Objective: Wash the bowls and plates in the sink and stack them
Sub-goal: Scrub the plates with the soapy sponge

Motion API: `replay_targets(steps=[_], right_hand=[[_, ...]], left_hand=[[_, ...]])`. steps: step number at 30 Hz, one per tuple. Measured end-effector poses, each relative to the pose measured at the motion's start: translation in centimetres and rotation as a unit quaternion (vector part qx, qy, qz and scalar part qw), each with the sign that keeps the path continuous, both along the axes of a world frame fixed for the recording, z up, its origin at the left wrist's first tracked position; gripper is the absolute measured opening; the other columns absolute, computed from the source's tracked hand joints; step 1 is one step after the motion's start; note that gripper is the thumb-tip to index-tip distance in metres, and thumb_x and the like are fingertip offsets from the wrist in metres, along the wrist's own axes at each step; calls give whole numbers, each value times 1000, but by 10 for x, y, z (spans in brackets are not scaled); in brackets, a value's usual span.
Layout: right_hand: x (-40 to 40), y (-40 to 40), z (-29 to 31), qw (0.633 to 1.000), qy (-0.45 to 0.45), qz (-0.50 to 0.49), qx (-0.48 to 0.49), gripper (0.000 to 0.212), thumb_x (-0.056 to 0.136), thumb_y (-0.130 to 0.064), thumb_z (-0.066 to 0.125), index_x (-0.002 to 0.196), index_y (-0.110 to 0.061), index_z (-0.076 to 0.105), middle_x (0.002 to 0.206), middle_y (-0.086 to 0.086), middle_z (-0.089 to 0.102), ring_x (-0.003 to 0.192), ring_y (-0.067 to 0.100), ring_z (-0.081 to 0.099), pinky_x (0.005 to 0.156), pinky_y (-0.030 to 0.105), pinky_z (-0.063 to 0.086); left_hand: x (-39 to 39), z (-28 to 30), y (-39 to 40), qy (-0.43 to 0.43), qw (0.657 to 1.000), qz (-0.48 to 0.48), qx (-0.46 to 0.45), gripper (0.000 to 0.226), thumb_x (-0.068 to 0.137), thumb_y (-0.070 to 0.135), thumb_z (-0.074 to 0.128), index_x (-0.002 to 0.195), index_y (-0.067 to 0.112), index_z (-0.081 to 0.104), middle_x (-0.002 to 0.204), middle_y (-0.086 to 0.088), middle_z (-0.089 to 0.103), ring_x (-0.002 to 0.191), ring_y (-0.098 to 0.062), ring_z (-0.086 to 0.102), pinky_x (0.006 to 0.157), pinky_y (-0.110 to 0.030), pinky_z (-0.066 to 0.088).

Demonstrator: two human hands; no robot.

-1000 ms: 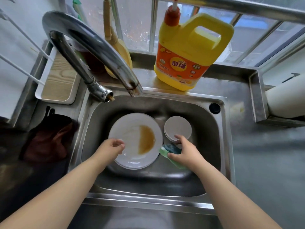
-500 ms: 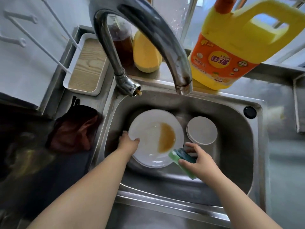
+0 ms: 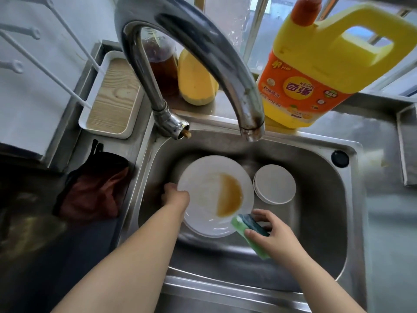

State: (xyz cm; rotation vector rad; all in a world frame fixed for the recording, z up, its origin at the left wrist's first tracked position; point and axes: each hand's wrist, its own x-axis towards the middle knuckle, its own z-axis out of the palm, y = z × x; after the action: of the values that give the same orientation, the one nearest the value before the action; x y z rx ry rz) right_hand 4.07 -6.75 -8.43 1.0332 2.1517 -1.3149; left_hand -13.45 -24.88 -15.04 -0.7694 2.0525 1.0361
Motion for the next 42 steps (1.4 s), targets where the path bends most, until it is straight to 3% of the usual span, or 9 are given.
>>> replay_targets(steps=[3, 9, 14, 19, 23, 26, 31, 38, 42], right_hand=[[4, 3, -3, 997, -63, 32, 9, 72, 74, -40, 77, 136, -26, 44, 129, -7, 55, 106, 10, 58, 89, 24, 48], [-9, -3, -16, 987, -107, 115, -25, 99, 74, -45, 74, 151, -31, 14, 150, -4, 35, 125, 19, 47, 100, 31, 44], [-17, -1, -26, 987, -117, 98, -49, 97, 73, -40, 76, 151, -29, 19, 150, -2, 36, 128, 19, 46, 103, 29, 40], [-14, 0, -31, 984, -138, 93, -69, 99, 72, -39, 78, 151, -26, 20, 146, 4, 41, 128, 20, 46, 105, 29, 38], [-13, 3, -27, 982, -140, 91, -83, 97, 74, -39, 78, 151, -28, 20, 145, 4, 41, 125, 21, 48, 101, 27, 38], [-14, 5, -24, 983, -134, 96, -85, 95, 75, -40, 76, 151, -29, 21, 145, 2, 41, 123, 21, 50, 100, 29, 41], [-6, 5, -14, 988, -109, 90, -67, 90, 74, -38, 77, 149, -32, 26, 145, -2, 42, 122, 18, 51, 99, 28, 43], [20, 4, 25, 994, -71, 72, -49, 83, 76, -35, 76, 146, -32, 30, 145, -11, 40, 119, 13, 49, 91, 21, 44], [30, 4, 47, 996, -49, 67, -38, 80, 76, -35, 77, 144, -32, 34, 140, -10, 45, 113, 10, 52, 87, 16, 42]], left_hand=[[-2, -2, 2, 7, 1000, 22, 1, 40, 80, 6, 52, 118, 12, 46, 123, -19, 53, 107, -39, 55, 93, -46, 50], [-2, -11, 0, 15, 1000, 23, 9, 33, 81, 2, 52, 111, 14, 44, 118, -21, 56, 103, -39, 57, 89, -46, 52], [-2, -7, 1, 12, 999, 30, 38, 44, 87, -2, 53, 129, 4, 41, 120, -23, 53, 93, -30, 52, 76, -36, 44], [-8, -2, 2, -17, 997, 32, 66, 46, 91, 0, 50, 136, 3, 40, 128, -21, 51, 97, -31, 51, 77, -34, 41], [-5, 5, 4, -16, 998, -54, 18, 48, 84, 17, 52, 130, 6, 51, 134, -18, 48, 113, -38, 53, 94, -40, 47], [-5, 9, 0, 12, 989, -132, -58, 43, 92, 26, 49, 130, 8, 52, 139, -18, 36, 119, -40, 45, 103, -45, 42], [4, 29, -4, 6, 994, -73, 82, 32, 97, 6, 47, 128, 0, 51, 123, -17, 58, 110, -35, 56, 93, -41, 48], [15, 77, -21, 58, 988, -109, 96, 25, 95, 5, 47, 118, 10, 57, 109, -10, 62, 104, -31, 58, 88, -46, 52], [17, 109, -31, 111, 977, -159, 86, 15, 90, 7, 51, 95, 17, 60, 95, -6, 65, 93, -28, 62, 82, -48, 55]])
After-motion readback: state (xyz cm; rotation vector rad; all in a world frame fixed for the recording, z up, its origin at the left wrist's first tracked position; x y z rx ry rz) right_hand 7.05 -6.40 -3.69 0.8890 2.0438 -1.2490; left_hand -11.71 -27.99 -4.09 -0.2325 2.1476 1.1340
